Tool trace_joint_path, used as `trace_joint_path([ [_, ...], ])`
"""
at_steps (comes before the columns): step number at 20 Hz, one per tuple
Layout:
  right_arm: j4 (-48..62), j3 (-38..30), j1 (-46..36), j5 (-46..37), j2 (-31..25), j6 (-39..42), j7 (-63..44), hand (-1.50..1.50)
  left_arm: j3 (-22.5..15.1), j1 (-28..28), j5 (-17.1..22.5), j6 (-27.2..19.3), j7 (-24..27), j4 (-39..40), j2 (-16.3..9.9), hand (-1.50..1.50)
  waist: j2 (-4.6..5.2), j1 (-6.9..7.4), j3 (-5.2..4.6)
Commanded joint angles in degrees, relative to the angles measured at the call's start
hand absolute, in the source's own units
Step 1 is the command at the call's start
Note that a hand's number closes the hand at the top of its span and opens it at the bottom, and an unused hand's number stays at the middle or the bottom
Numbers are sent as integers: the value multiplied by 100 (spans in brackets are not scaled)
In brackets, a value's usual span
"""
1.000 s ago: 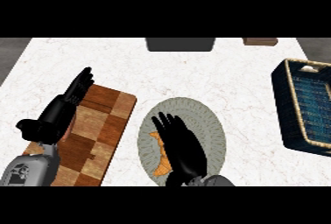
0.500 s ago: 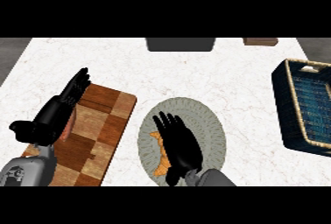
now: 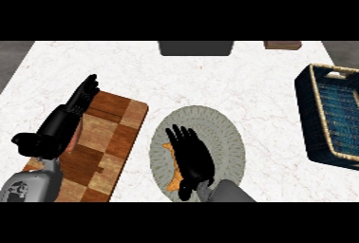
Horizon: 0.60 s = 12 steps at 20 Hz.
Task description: Pick the croissant from the placemat and place it in the basket
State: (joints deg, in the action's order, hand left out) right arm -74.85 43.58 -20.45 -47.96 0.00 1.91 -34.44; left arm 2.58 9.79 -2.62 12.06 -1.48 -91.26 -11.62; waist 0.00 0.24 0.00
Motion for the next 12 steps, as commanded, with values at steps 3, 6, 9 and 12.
trace_joint_path([
  [3,606,-46,34,164,0,-53,527,-150,-193,-160,-233,-124,-206,-337,206,0,0,4,1],
  [6,984,357,-440,461,0,67,237,150,102,-96,163,257,-284,-369,-77,0,5,50,1],
  [9,827,317,118,52,0,-92,635,150,267,-26,85,283,-2,-22,-153,0,2,-8,0],
  [12,451,568,-171,130,0,97,177,150,146,-15,-118,124,315,269,59,0,2,-3,-1],
])
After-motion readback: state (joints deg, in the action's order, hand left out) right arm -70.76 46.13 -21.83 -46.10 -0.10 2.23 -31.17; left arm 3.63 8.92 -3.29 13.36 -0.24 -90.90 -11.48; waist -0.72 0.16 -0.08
